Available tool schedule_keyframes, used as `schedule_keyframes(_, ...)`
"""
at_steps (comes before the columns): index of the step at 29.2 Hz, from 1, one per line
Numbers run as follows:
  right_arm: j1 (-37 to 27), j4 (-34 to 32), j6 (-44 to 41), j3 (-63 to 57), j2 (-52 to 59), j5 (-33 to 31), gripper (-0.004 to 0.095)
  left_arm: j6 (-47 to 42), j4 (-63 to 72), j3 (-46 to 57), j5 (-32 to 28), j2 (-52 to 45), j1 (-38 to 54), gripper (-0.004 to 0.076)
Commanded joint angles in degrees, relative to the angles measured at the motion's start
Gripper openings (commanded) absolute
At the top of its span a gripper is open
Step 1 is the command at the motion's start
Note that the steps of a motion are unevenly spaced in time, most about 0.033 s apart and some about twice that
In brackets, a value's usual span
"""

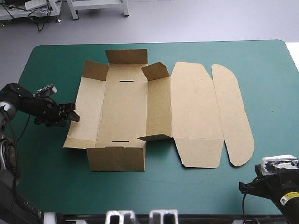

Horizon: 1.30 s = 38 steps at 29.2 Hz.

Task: Fold the box

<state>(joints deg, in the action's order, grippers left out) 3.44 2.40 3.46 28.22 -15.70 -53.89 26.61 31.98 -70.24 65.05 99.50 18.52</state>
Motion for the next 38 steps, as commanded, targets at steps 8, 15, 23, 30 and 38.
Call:
schedule_keyframes(8,0.08,0.05,0.03,1.66,-0.74,3.91,-0.002,-0.01,5.24,-1.22,-0.32,-1.07,-4.53,0.044)
schedule_keyframes(15,0.08,0.05,0.03,1.66,-0.74,3.79,-0.002,-0.82,6.15,-1.22,-2.33,-1.07,-8.88,0.044)
schedule_keyframes(23,0.08,0.05,0.03,1.66,-0.74,3.79,-0.002,-6.45,5.4,-1.09,-1.52,-1.07,-10.18,0.0379)
schedule_keyframes(30,0.08,-0.06,0.34,1.66,-0.74,3.79,-0.002,-7.25,4.87,0.47,0.71,0.31,-10.18,0.0078)
schedule_keyframes(38,0.08,-0.15,0.8,1.66,-0.74,3.2,-0.002,-1.17,4.99,-2.84,3.29,0.59,-10.18,-0.0008)
